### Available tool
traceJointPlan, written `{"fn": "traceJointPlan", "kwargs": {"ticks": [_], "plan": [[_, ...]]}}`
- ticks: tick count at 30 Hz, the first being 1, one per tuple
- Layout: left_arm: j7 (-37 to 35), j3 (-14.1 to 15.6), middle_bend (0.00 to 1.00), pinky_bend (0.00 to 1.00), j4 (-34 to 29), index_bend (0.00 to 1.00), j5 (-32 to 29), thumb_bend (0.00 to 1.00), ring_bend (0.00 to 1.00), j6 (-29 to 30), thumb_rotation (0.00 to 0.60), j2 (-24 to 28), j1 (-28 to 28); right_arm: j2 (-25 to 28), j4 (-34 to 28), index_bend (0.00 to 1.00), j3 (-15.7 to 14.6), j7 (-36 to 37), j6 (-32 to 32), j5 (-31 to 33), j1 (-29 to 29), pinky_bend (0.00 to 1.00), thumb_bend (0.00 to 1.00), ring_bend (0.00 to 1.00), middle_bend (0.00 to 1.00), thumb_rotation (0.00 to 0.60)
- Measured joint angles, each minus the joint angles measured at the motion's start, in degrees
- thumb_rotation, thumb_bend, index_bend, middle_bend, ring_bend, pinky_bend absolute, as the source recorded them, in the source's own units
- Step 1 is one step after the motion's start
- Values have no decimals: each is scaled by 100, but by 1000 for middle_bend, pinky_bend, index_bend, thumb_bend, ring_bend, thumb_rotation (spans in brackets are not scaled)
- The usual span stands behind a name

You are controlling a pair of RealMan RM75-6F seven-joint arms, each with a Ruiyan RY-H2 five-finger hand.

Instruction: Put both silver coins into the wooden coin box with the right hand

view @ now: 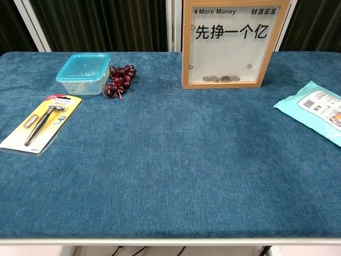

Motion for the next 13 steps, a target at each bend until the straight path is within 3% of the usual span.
{"fn": "traceJointPlan", "kwargs": {"ticks": [3,6,13], "plan": [[504,-24,0,0,-167,0,-5,36,0,-77,600,7,-51,-163,432,0,-539,666,665,-913,-1014,0,300,0,0,600],[793,-39,0,0,-342,0,-4,35,0,-211,600,22,-130,-460,1062,0,-869,1144,1104,-1368,-1662,0,301,0,0,600],[1210,-155,0,0,-451,0,-77,34,0,-338,600,-2,-267,-1046,1978,0,-994,1944,1438,-1804,-2454,0,304,0,0,600]]}}
